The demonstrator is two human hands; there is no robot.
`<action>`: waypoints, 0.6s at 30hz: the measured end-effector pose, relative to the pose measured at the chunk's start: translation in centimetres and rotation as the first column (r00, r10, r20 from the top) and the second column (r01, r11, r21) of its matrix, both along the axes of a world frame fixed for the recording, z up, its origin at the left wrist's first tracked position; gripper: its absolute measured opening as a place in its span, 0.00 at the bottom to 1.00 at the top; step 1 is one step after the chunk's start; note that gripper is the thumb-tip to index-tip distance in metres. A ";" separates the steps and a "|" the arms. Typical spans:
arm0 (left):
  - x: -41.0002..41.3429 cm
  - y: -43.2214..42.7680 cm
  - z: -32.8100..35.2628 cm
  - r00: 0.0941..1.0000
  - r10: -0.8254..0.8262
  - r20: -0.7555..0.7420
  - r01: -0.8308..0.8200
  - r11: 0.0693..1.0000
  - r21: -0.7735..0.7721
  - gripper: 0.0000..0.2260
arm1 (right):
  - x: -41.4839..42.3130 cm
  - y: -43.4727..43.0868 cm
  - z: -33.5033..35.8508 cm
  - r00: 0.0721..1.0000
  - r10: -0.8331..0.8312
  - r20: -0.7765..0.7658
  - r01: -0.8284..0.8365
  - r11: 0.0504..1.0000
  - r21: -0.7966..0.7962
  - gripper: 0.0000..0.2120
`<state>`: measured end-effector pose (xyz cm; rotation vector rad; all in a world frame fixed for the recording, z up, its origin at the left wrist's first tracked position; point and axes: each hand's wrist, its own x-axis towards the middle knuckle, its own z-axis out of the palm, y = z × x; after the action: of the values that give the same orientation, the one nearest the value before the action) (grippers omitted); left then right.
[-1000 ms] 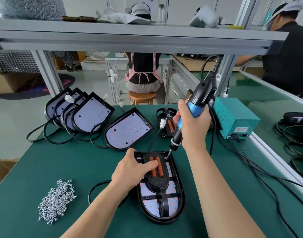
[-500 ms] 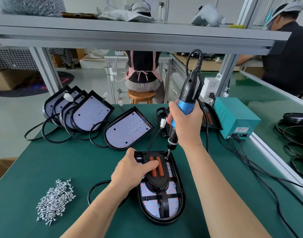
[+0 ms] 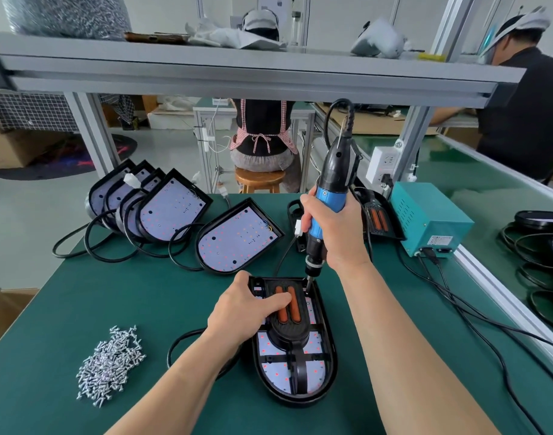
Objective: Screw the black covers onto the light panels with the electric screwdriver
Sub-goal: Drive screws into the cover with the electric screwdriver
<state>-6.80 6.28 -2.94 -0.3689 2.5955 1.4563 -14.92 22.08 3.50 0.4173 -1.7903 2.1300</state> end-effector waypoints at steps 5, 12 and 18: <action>0.2 -0.2 0.2 1.000 -0.009 0.007 0.009 1.000 0.026 0.41 | 0.5 1.3 0.2 1.000 0.008 0.012 -0.007 0.992 -0.129 0.07; 0.3 -0.2 0.2 1.000 -0.012 0.005 0.012 0.999 0.052 0.38 | 2.3 2.5 0.2 1.000 -0.011 0.018 0.014 0.975 -0.222 0.07; 0.3 -0.1 0.4 1.000 -0.014 0.014 0.014 1.000 0.016 0.35 | 4.0 2.8 1.2 0.997 -0.079 -0.026 0.068 0.953 -0.295 0.08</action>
<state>-6.48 6.17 -2.55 -0.3577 2.5689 1.4632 -10.90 24.85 4.74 0.3070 -1.4130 2.2715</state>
